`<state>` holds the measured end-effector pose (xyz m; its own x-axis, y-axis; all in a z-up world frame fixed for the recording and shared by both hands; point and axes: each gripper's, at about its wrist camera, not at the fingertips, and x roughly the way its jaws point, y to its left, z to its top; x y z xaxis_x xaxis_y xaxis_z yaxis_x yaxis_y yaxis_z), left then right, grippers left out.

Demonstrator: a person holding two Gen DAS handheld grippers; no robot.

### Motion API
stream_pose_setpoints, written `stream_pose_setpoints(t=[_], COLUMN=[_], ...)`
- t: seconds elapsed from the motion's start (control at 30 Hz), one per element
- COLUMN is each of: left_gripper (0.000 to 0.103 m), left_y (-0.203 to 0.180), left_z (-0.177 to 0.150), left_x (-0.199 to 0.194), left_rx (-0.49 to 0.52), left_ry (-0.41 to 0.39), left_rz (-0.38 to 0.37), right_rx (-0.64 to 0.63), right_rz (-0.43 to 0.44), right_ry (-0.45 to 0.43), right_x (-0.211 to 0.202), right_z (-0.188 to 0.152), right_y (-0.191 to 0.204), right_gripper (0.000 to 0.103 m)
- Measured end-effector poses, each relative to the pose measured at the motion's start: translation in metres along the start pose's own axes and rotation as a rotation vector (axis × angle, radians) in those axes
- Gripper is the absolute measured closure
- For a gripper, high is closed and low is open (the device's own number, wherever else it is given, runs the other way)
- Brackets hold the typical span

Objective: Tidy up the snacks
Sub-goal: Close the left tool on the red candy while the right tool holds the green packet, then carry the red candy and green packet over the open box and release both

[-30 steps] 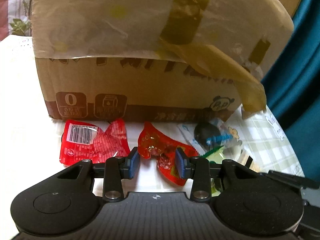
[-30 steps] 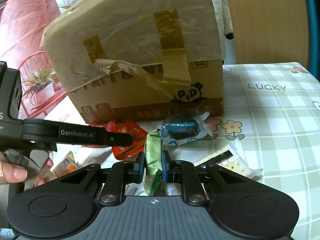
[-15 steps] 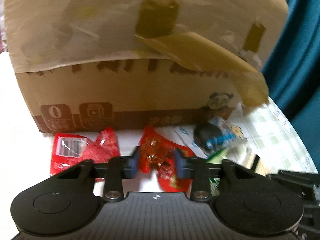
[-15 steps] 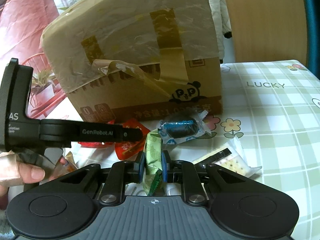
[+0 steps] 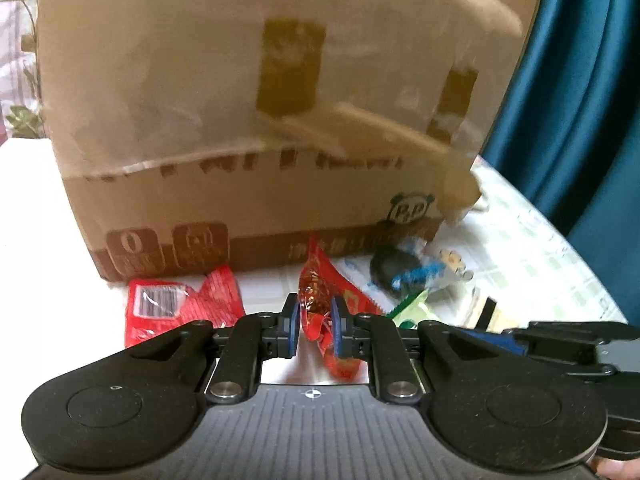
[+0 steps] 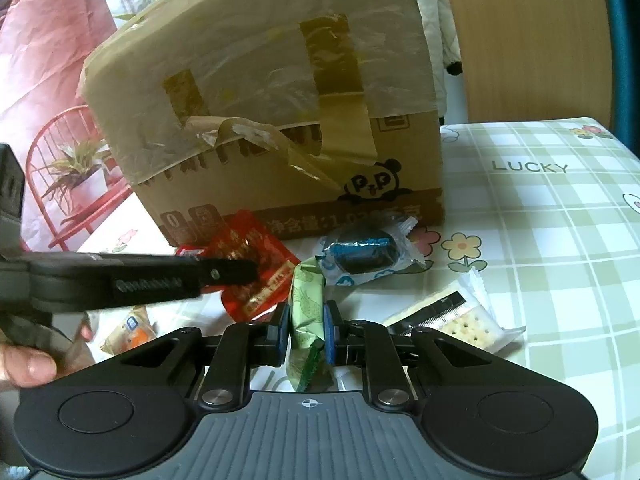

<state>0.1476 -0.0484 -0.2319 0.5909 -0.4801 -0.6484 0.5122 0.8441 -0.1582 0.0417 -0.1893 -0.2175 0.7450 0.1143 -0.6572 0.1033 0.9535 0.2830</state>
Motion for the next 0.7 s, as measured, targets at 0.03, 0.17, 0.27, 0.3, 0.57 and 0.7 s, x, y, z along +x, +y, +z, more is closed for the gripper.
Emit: stream_pose_setpoints(t=[0.03,0.17,0.27,0.3,0.57,0.7], left_gripper=[0.086,0.086,0.086,0.086,0.086,0.086], left_y=[0.000,0.003,0.008,0.010,0.021,0.020], left_z=[0.000,-0.001,0.000,0.000,0.005,0.009], left_x=[-0.005,-0.031,-0.051,-0.056,-0.095,-0.114], left_rx=[0.005,0.015,0.009,0.006,-0.029,-0.025], left_ry=[-0.012,-0.055,-0.079,-0.086,-0.154,-0.197], left_rz=[0.006,0.030,0.045,0.051,0.096,0.104], right_rx=[-0.001,-0.009,-0.013,-0.013,-0.016,-0.030], right_rz=[0.002,0.014,0.024,0.026,0.037,0.036], right_ry=[-0.003,-0.022,-0.037,-0.040,-0.093,-0.133], right_x=[-0.001,-0.005,-0.009,-0.011,-0.034,-0.051], right_z=[0.000,0.004,0.006,0.007,0.014,0.020], right_y=[0.000,0.004,0.008,0.009,0.021,0.029], right_gripper=[0.088,0.088,0.088,0.088,0.088,0.088])
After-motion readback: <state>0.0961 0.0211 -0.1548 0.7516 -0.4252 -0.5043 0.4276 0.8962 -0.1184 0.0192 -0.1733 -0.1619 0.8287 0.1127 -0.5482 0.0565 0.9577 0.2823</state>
